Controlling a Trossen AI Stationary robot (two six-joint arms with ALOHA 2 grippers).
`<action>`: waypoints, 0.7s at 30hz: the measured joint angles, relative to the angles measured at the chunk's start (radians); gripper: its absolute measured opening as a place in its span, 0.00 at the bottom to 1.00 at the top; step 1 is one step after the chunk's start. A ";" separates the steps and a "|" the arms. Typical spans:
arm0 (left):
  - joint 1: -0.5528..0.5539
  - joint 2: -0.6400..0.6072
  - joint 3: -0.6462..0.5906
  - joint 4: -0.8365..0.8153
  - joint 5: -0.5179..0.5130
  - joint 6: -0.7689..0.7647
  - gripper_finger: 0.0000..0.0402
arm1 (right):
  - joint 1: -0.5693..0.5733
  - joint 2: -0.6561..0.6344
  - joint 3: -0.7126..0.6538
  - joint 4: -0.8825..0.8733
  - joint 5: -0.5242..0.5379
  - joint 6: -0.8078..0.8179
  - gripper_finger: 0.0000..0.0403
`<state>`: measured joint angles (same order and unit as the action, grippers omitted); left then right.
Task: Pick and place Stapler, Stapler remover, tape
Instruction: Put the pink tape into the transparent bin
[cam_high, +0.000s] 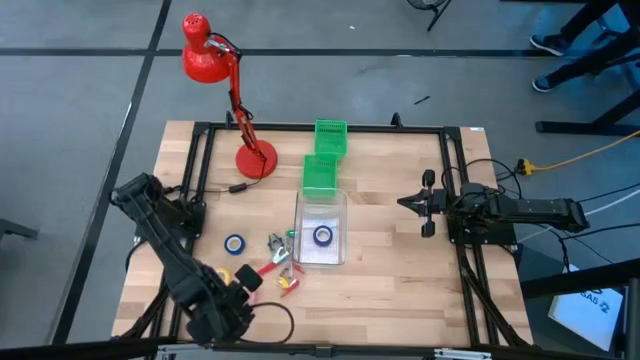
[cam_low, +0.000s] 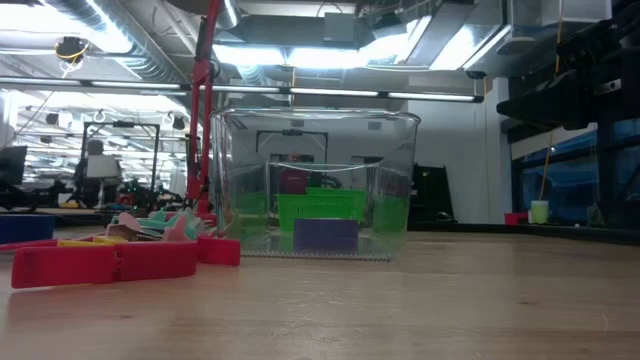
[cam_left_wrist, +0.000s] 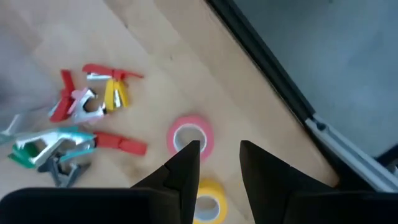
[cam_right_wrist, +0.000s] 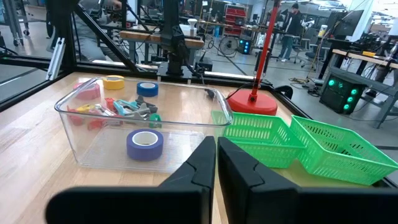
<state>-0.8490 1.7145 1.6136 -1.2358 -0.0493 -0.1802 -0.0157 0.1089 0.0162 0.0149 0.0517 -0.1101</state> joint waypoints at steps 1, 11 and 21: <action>-0.001 0.000 -0.015 0.030 -0.003 -0.001 0.28 | 0.000 0.000 0.000 0.000 0.000 0.000 0.05; 0.007 0.002 -0.225 0.262 -0.040 -0.190 0.28 | 0.000 0.000 0.000 0.000 0.000 0.000 0.05; -0.001 0.003 -0.437 0.383 -0.039 -0.322 0.27 | 0.000 0.000 0.000 0.000 0.000 0.000 0.05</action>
<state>-0.8503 1.7176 1.1763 -0.8526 -0.0883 -0.5021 -0.0154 0.1089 0.0162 0.0151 0.0517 -0.1101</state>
